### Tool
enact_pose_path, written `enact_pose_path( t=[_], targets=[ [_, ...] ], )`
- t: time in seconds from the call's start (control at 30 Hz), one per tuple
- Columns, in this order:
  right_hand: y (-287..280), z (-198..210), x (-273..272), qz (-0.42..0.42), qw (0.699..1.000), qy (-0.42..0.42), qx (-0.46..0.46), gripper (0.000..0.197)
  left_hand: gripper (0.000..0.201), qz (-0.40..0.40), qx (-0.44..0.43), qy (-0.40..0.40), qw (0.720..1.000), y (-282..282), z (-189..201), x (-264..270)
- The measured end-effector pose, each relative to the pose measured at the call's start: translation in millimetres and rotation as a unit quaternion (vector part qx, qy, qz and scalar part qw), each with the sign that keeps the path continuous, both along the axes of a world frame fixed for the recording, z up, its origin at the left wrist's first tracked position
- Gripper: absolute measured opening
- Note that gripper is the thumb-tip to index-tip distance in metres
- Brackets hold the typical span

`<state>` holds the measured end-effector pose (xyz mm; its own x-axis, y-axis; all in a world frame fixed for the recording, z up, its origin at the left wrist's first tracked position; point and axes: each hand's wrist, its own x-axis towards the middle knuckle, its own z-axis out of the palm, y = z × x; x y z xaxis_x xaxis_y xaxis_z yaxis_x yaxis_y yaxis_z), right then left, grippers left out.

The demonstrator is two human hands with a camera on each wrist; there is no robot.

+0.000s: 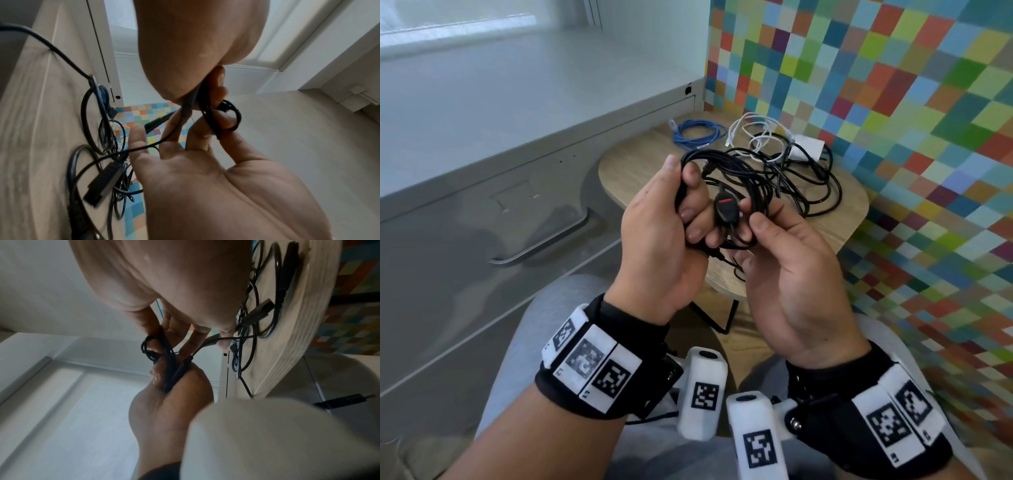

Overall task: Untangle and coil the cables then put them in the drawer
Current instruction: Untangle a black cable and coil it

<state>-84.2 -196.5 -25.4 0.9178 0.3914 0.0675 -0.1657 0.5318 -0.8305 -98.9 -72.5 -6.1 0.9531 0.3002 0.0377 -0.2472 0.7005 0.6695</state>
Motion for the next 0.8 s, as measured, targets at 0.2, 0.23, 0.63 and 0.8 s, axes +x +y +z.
enact_pose_path(
  t=[0.2, 0.23, 0.63, 0.8],
  targets=[
    [-7.2, 5.1, 4.9, 0.049, 0.998, -0.029, 0.005, 0.021, 0.04, 0.02, 0.035, -0.015, 0.999, -6.1, 0.4, -2.6],
    [-7.9, 3.7, 5.4, 0.054, 0.998, -0.037, -0.001, 0.024, 0.04, 0.032, 0.05, -0.019, 0.998, -4.9, 0.6, -3.4],
    [-0.4, 6.4, -1.7, -0.012, 0.995, -0.079, -0.064, 0.053, 0.039, 0.06, 0.156, -0.089, 0.982, -5.1, 5.4, -15.3],
    [-1.9, 12.3, -10.0, -0.085, 0.97, -0.165, -0.154, 0.066, 0.04, 0.06, 0.179, -0.112, 0.976, -1.3, 9.6, -18.4]
  ],
)
